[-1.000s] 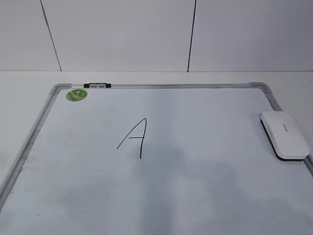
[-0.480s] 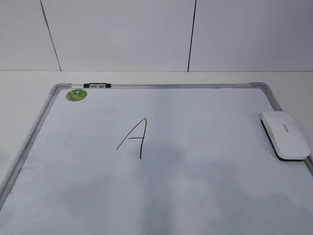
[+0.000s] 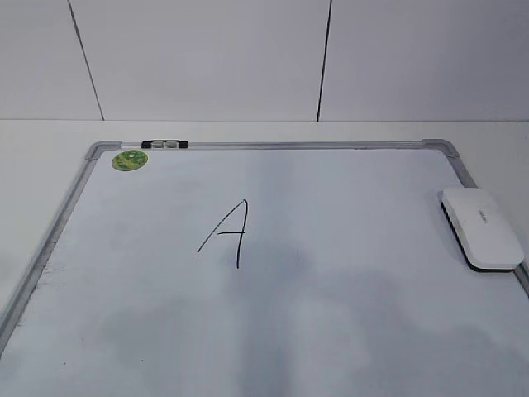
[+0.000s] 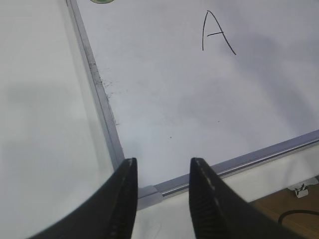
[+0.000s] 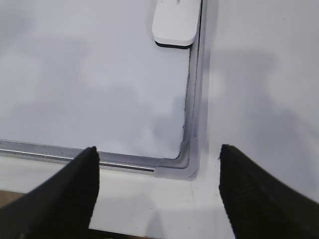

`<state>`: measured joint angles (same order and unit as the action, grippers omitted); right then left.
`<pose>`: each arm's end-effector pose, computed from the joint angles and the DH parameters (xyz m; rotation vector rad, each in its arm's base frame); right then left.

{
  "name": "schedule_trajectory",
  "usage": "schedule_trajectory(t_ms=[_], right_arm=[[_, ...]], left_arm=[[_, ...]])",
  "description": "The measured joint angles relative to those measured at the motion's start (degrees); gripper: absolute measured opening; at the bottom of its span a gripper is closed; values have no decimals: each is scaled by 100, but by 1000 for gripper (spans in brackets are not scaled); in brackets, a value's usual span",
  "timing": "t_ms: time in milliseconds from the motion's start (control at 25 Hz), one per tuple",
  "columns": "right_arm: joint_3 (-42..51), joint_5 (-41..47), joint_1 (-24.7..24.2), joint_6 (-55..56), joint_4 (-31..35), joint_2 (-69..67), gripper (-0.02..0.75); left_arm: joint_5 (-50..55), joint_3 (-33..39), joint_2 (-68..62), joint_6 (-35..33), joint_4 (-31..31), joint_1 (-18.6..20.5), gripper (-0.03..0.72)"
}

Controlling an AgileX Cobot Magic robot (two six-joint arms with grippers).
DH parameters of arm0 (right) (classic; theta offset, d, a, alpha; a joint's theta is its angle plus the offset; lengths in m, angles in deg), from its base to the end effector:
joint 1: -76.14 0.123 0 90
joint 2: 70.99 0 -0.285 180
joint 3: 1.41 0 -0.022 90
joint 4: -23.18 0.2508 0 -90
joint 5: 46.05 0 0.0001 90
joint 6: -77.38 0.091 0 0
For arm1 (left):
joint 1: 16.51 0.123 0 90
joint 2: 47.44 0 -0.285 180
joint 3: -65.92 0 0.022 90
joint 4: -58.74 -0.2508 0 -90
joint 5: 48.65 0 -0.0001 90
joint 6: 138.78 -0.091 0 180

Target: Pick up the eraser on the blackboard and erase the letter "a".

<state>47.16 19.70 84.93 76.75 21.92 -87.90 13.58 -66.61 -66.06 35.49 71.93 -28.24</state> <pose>0.0148 0.0004 0.2700 -0.1880 2.2828 0.0463 0.0166 -0.0222 0.2812 0.3296 2.2100 -0.3431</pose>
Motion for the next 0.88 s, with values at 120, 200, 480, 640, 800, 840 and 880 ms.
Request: schedule_trajectory(t_ms=[120,200,480,640,800,840,880], right_arm=[[0,-2,0,0,0,0,593],[0,-12,0,-4,0,0,593],[0,-23,0,-4,-9,90,593],[0,-23,0,-13,-13,502,593],[0,-23,0,-13,-13,945,593],[0,-23,0,-13,-13,983,593],[0,-23,0,-13,-22,996,593]], left_arm=[[0,0,0,0,0,0,267],[0,0,0,-8,0,0,267],[0,0,35,-8,0,0,247],[0,0,399,-8,0,0,243],[0,0,920,-8,0,0,237],[0,0,1019,-8,0,0,237],[13,0,1021,-8,0,0,237]])
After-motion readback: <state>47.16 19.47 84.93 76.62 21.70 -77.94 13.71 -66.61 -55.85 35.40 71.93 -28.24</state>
